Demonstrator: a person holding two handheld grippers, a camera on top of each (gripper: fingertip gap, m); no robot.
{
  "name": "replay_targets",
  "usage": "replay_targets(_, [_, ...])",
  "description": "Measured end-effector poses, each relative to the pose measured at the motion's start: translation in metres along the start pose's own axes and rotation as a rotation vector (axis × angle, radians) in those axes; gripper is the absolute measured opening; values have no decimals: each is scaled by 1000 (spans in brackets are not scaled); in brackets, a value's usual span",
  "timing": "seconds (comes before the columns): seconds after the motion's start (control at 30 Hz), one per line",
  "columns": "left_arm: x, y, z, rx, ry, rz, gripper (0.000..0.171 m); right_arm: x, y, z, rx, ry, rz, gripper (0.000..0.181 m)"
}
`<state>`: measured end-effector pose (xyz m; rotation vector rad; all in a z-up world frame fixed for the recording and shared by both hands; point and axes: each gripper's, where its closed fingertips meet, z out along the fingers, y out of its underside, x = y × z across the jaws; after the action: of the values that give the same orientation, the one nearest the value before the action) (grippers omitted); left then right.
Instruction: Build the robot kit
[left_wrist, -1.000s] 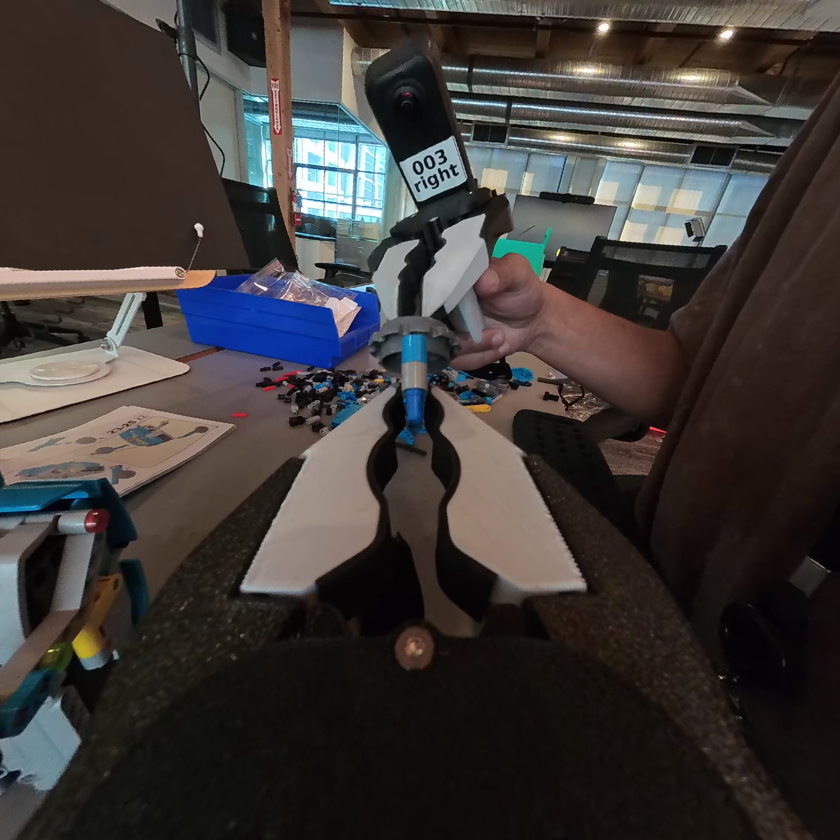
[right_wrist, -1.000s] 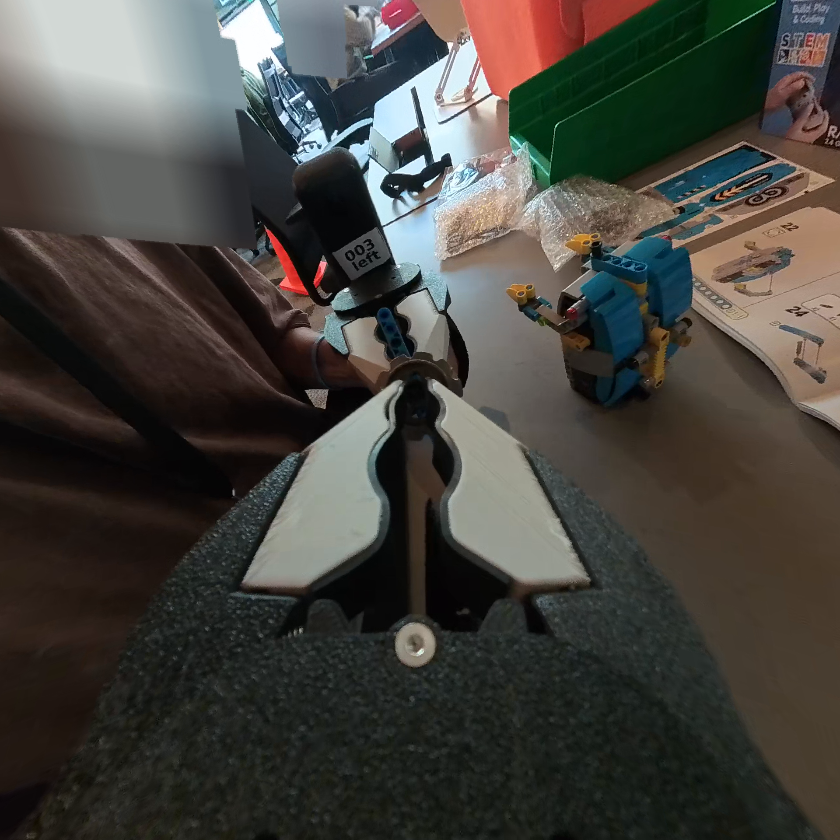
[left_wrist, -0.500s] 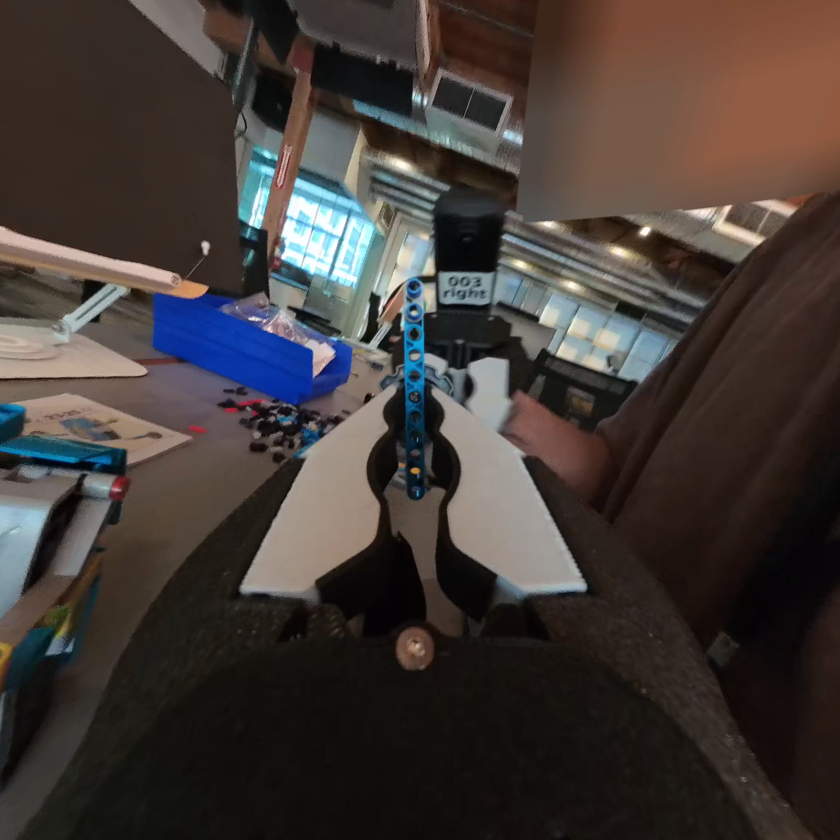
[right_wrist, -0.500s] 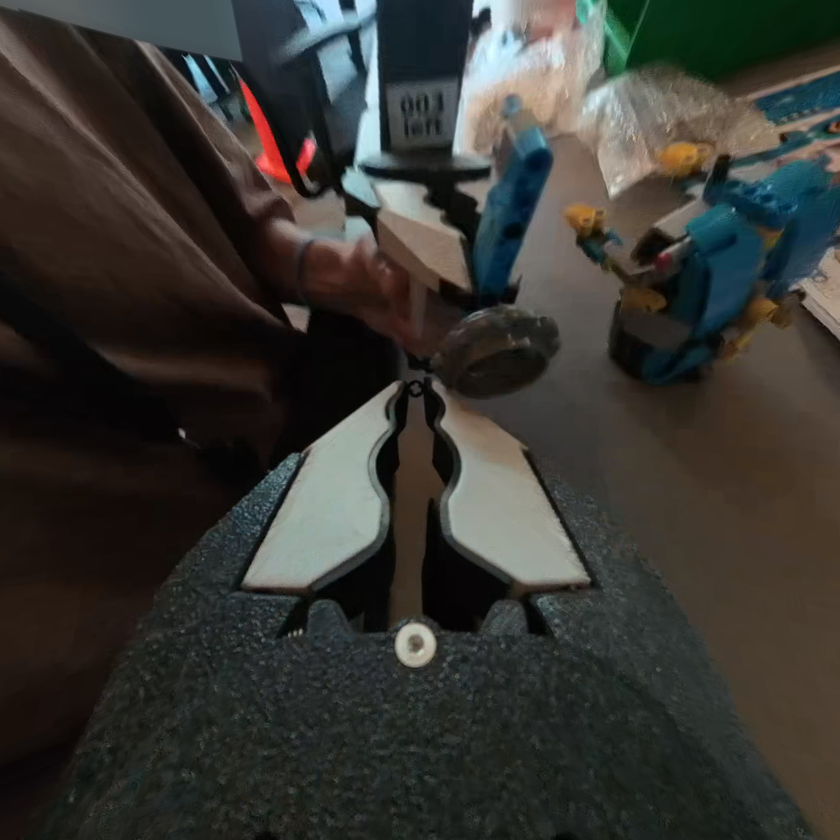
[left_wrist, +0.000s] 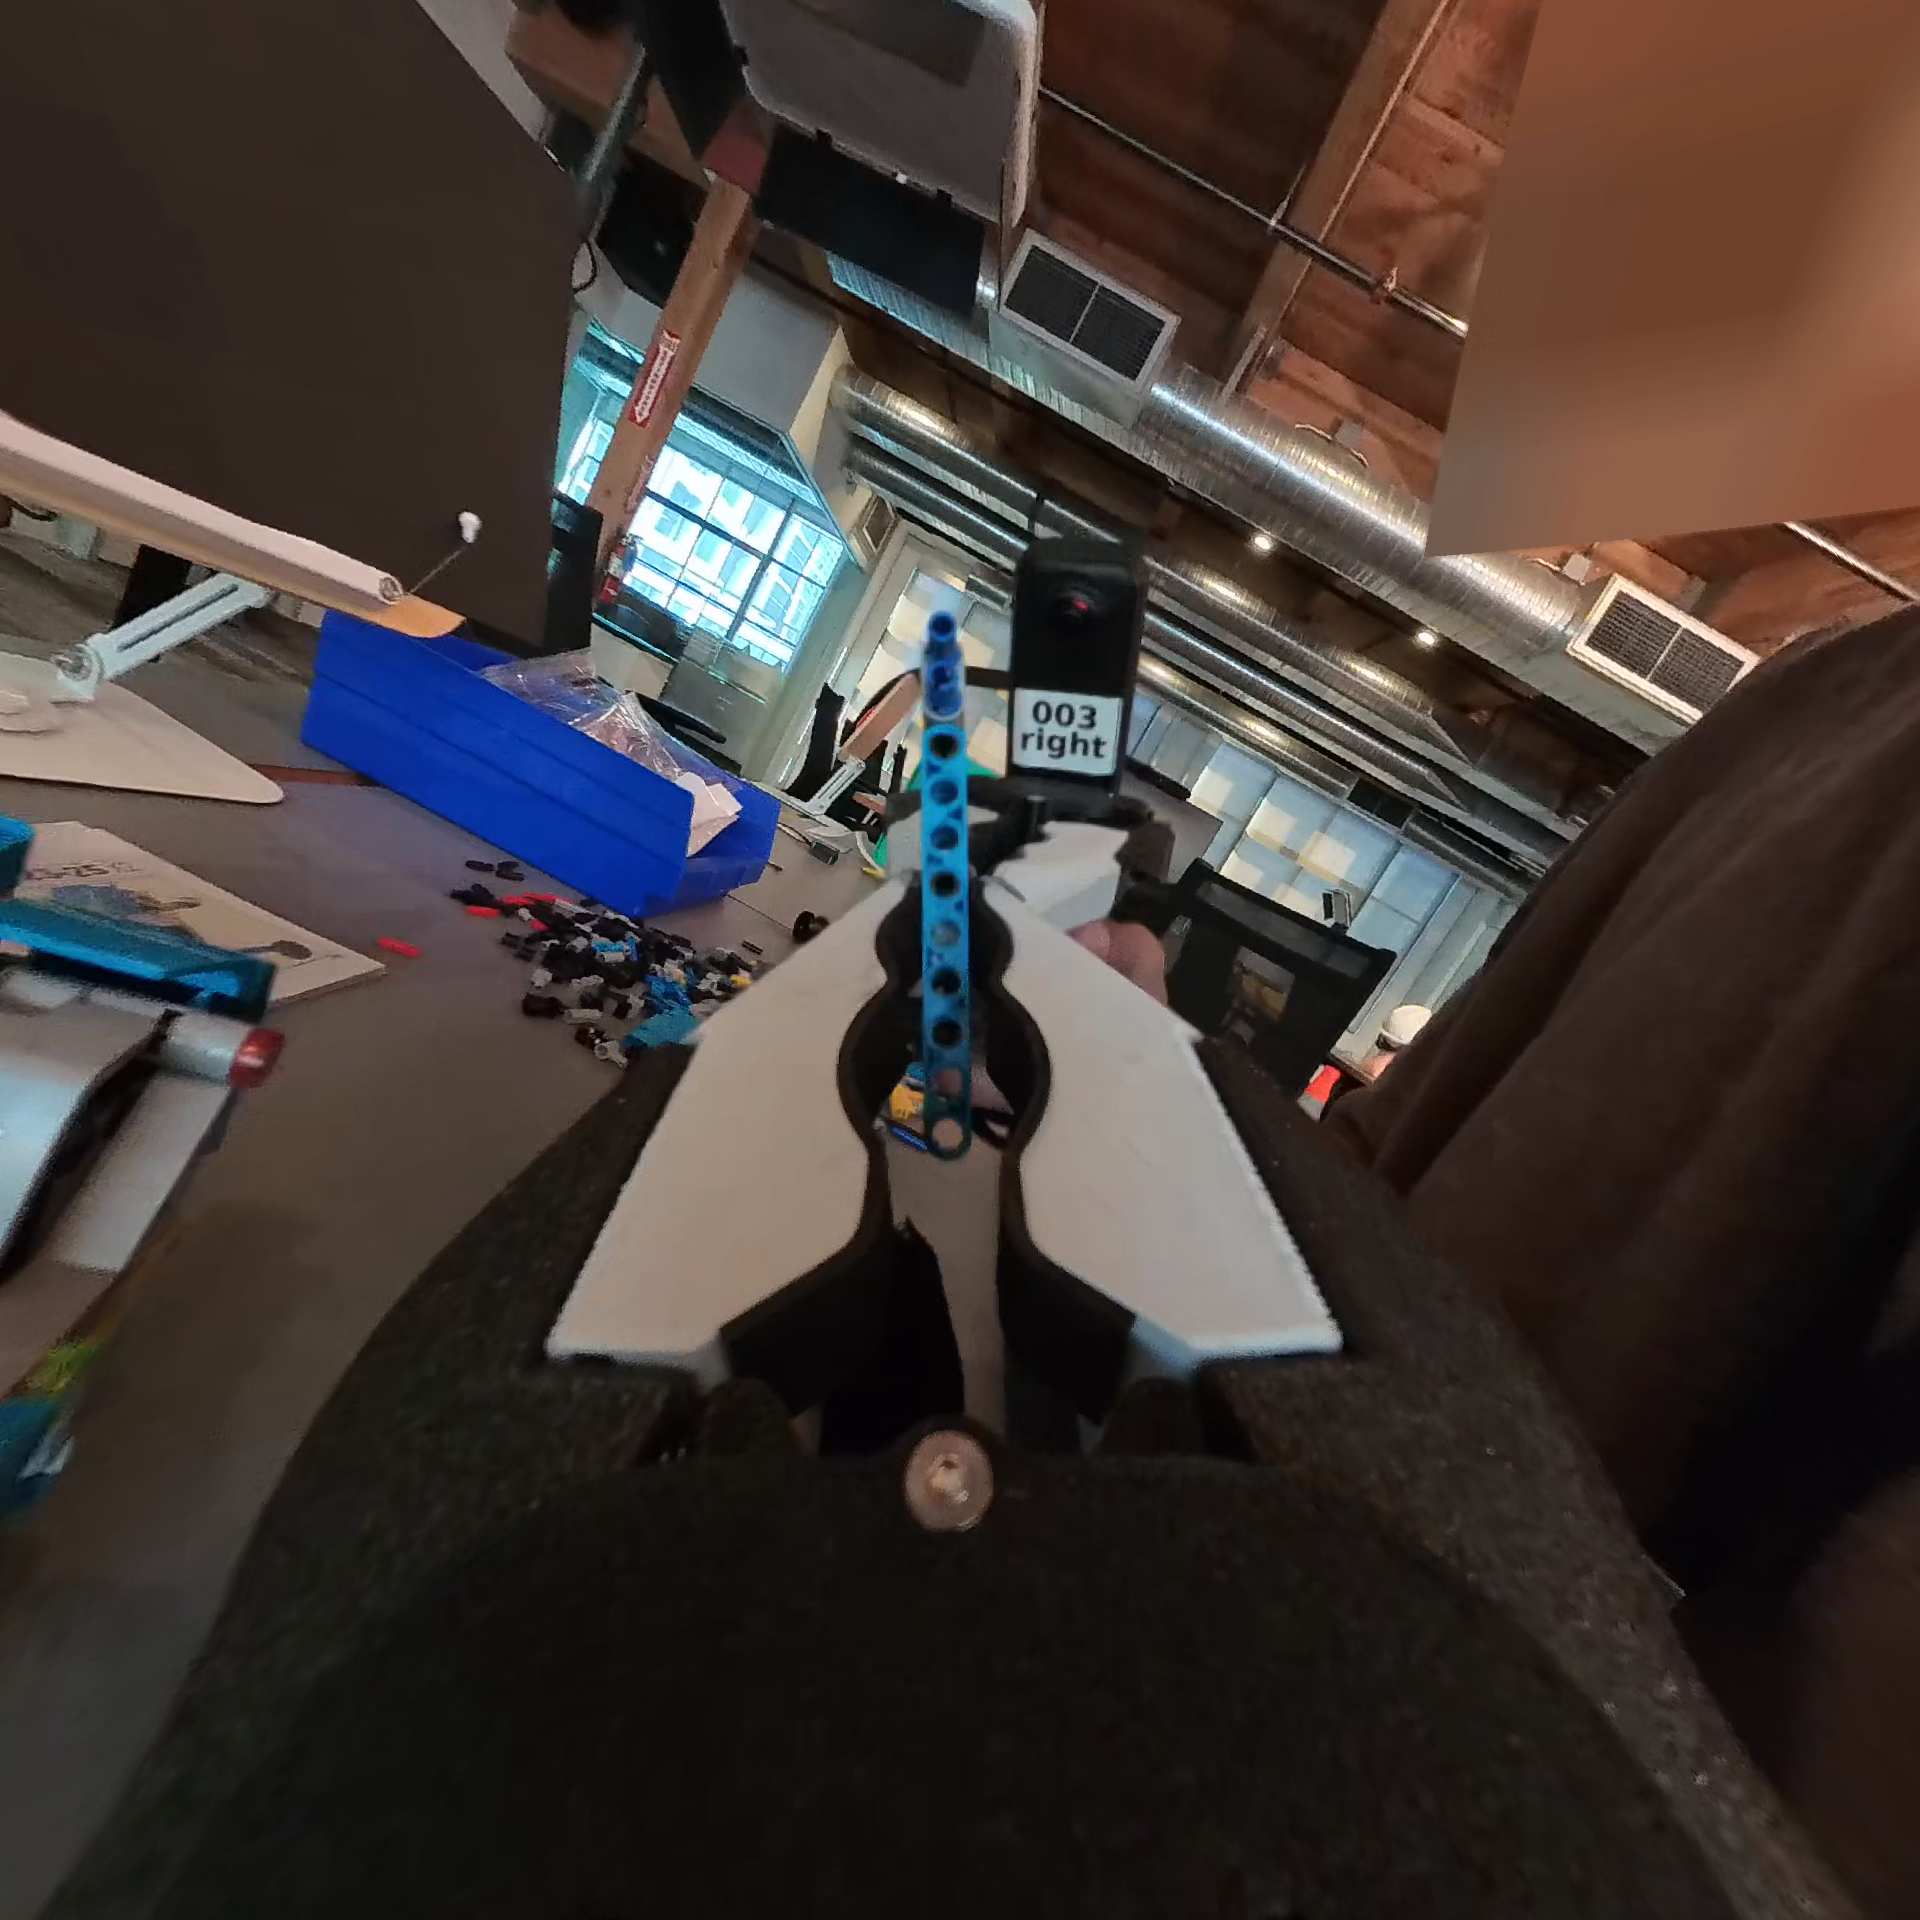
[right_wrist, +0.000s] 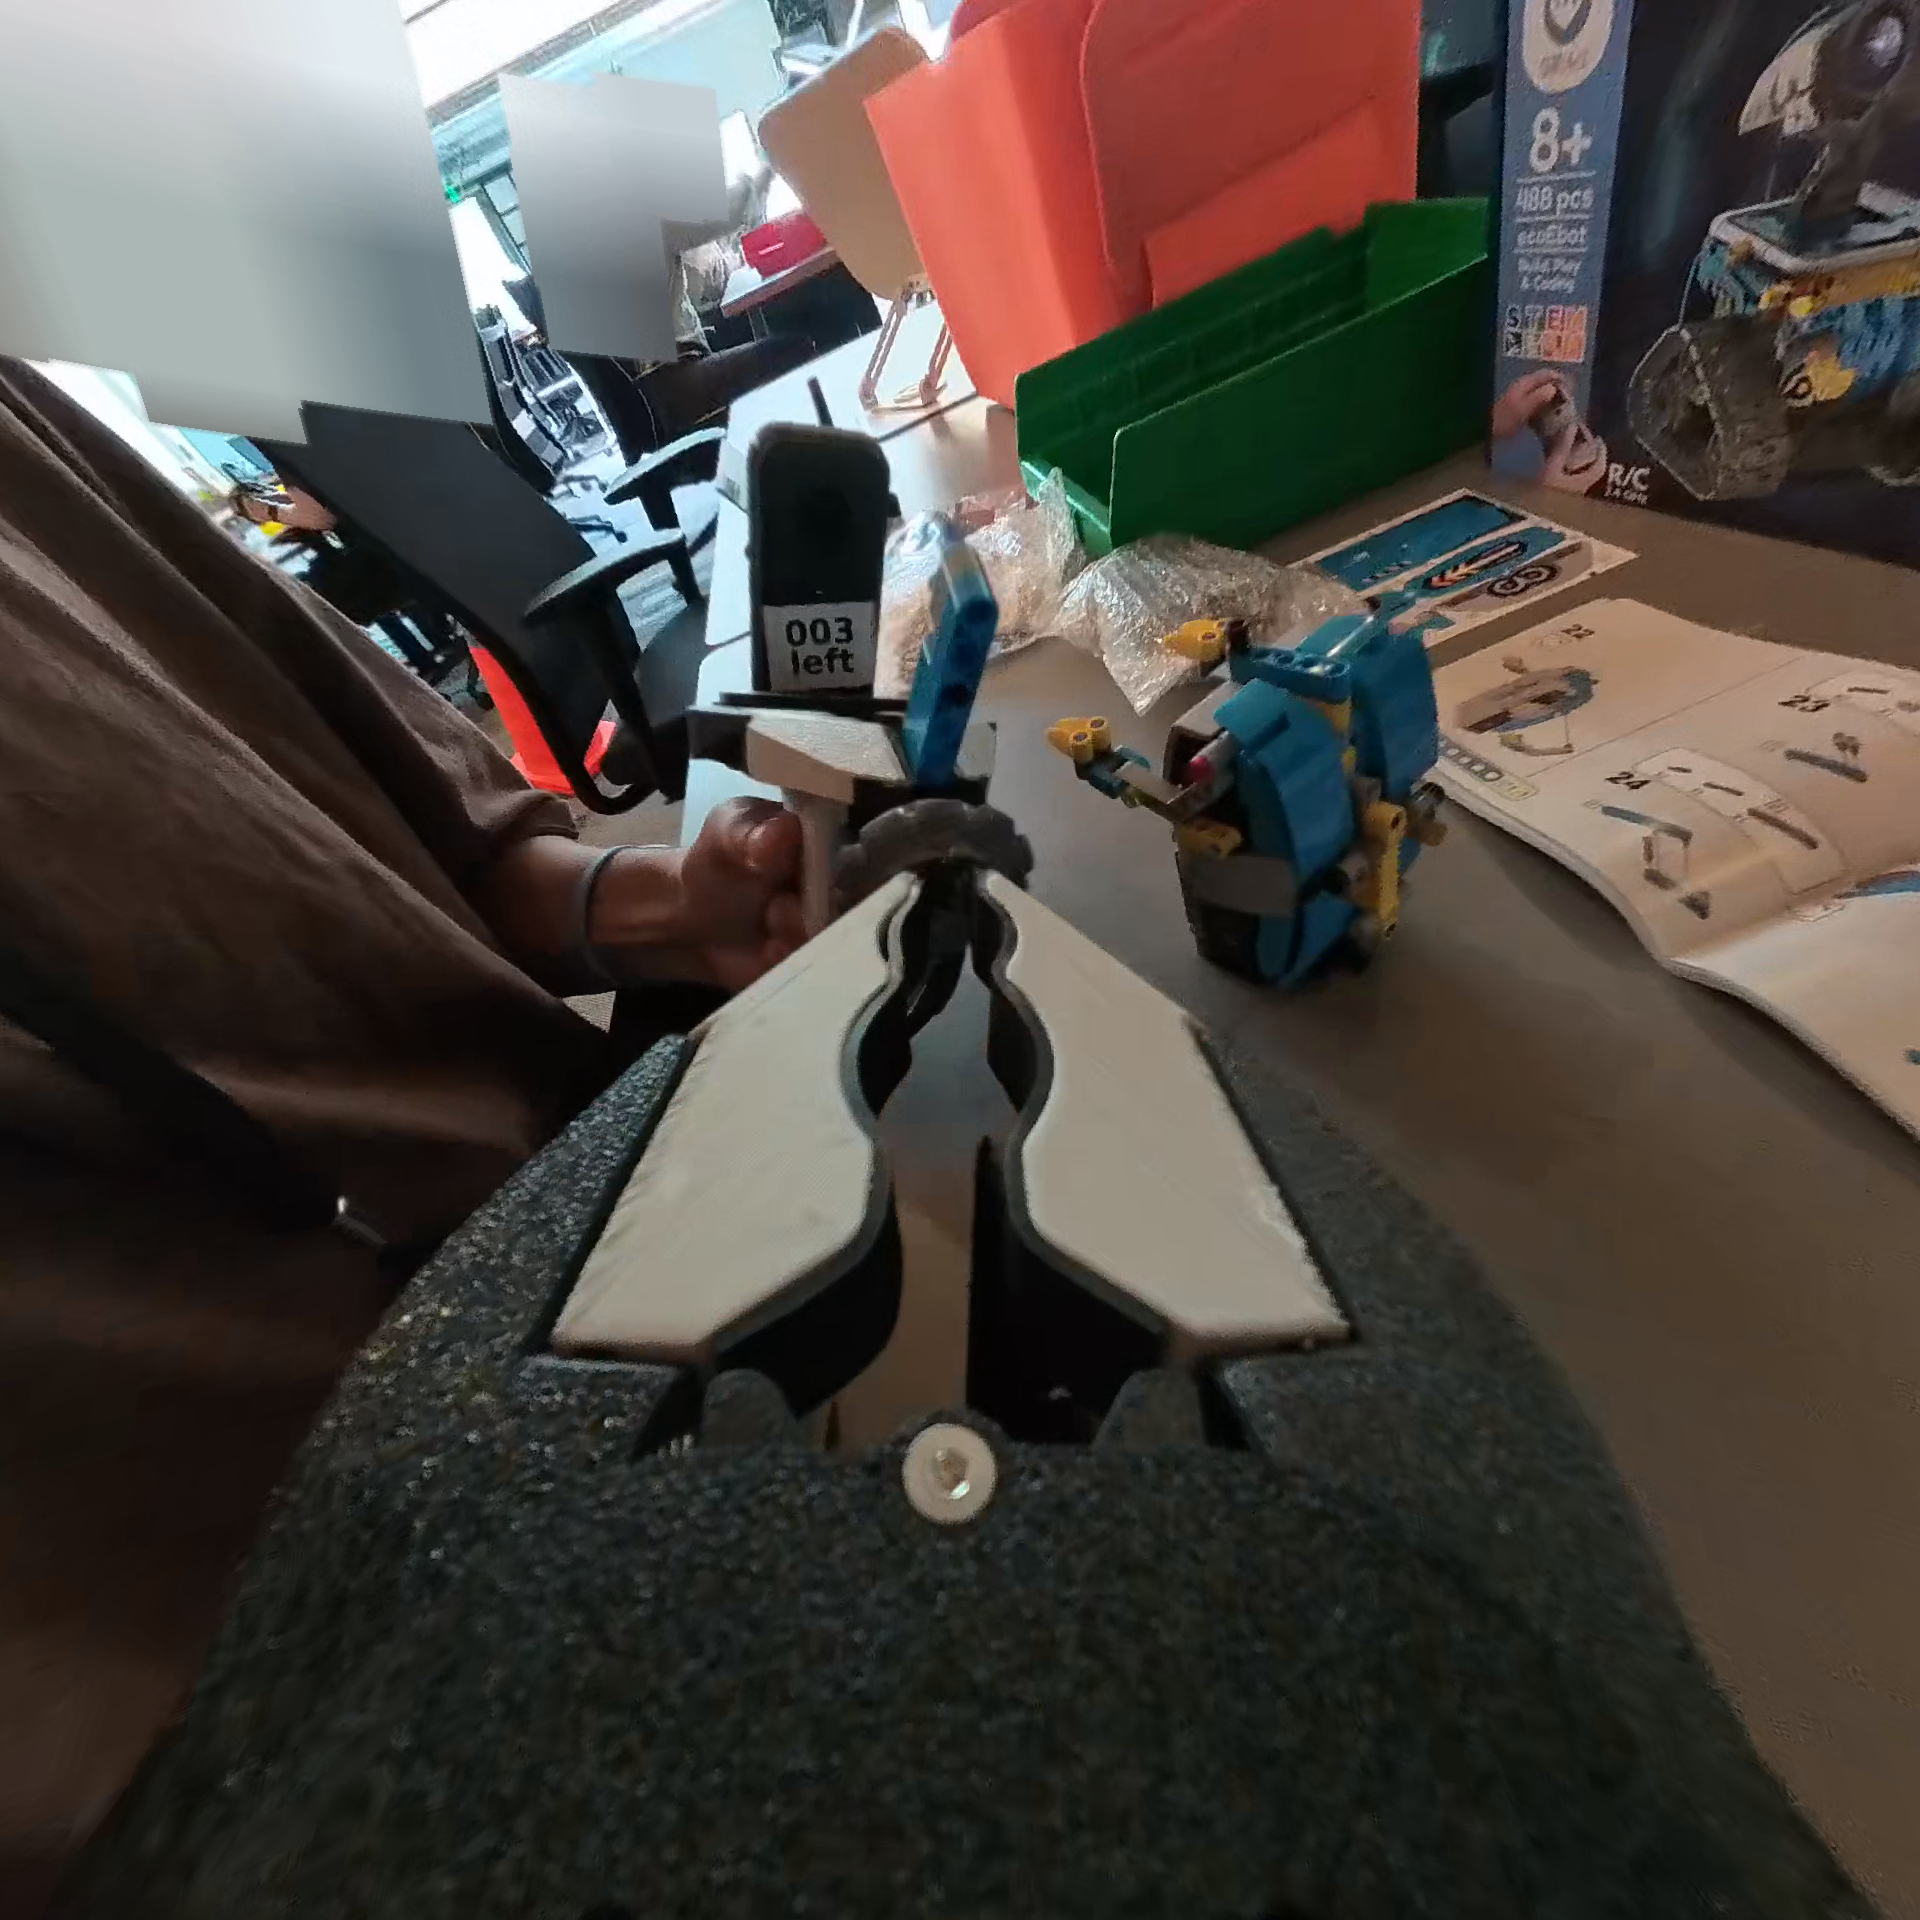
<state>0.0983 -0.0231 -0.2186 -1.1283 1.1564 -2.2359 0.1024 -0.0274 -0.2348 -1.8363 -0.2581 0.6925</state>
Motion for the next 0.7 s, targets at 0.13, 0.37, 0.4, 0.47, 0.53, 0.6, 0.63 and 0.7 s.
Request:
replay_targets(0.13, [1, -4, -1, 20, 20, -28, 6, -2, 1, 6, 38, -31, 40, 6])
replay_targets(0.37, [1, -2, -5, -24, 32, -26, 5, -3, 5, 10, 16, -18, 26, 7])
replay_targets(0.4, [1, 0, -5, -34, 29, -18, 5, -3, 6, 10, 10, -14, 25, 7])
replay_targets(0.47, [0, 2, -4, -41, 12, 2, 6, 2, 12, 7, -9, 9, 31, 7])
replay_targets(0.53, [0, 4, -4, -53, 2, 19, 6, 19, 37, 5, -126, 77, 35, 7])
replay_targets(0.6, [-2, 11, -2, -95, -23, 56, 6, 45, 81, -3, -336, 209, 25, 7])
replay_targets(0.63, [-3, 16, -1, -120, -36, 74, 6, 49, 99, -8, -419, 231, 28, 7])
replay_targets(0.7, [-3, 23, 1, -153, -57, 110, 6, 54, 123, -17, -539, 282, 11, 7])
